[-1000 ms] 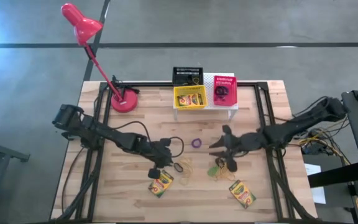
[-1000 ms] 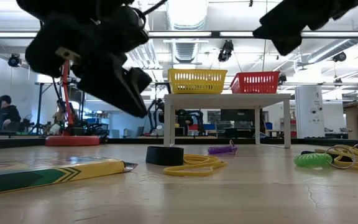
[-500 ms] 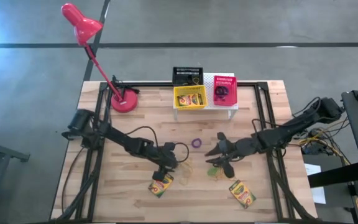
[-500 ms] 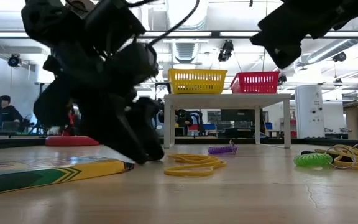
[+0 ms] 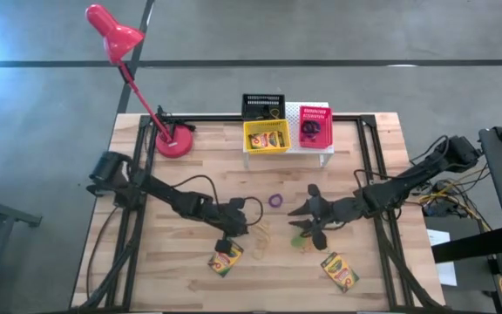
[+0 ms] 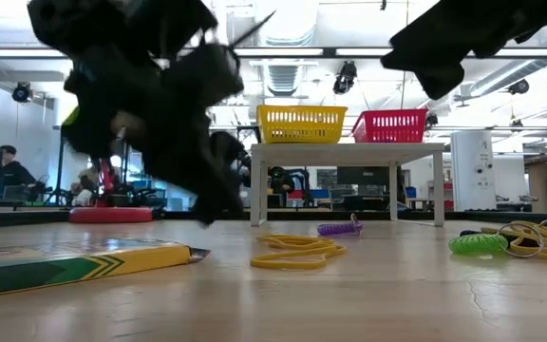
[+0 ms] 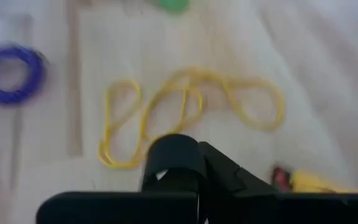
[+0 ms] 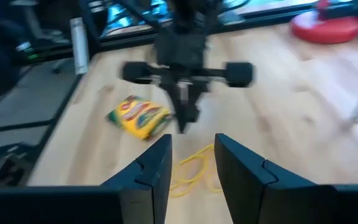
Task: Pick & Place Office Desk Supplies
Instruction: Put the black rubber band into the black bin on the shelf
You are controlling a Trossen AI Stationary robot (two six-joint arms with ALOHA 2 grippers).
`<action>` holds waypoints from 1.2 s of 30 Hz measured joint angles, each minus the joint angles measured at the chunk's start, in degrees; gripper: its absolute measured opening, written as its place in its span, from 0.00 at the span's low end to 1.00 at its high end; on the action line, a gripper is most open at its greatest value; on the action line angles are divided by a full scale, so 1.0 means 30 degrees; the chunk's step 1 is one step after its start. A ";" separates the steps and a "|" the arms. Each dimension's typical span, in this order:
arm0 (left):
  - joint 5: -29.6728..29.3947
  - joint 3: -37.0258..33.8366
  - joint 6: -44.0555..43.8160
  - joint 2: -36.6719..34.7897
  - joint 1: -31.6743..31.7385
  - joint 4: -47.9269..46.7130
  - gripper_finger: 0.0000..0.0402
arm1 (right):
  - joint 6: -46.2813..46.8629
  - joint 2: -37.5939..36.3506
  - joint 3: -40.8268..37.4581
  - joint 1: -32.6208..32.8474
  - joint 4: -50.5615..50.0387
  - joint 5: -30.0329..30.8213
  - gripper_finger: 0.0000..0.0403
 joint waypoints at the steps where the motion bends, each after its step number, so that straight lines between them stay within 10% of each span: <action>1: -0.0116 0.0000 -0.0358 -0.0586 -0.0005 -0.0278 0.02 | -0.0007 0.0020 -0.0007 0.0000 0.0010 0.0369 0.29; 8: -0.0318 0.0924 -0.2596 -0.5462 0.1041 -0.2176 0.01 | -0.0148 0.0050 -0.0368 -0.0007 0.0007 0.1211 0.27; 14: 0.0002 0.6242 -0.1738 -0.6767 0.4888 -0.8045 0.01 | 0.1893 0.0851 -0.0874 0.0000 0.0142 0.1968 0.27; 25: 0.3848 1.7234 -0.0600 -0.0113 1.4356 -1.2969 0.01 | 0.3280 0.3835 -0.0849 0.0007 0.2708 0.2915 0.25; 36: 0.3485 2.2453 -0.1174 0.5081 1.6159 -1.7127 0.02 | 0.2736 0.3786 -0.0364 0.0160 0.2730 0.2923 0.24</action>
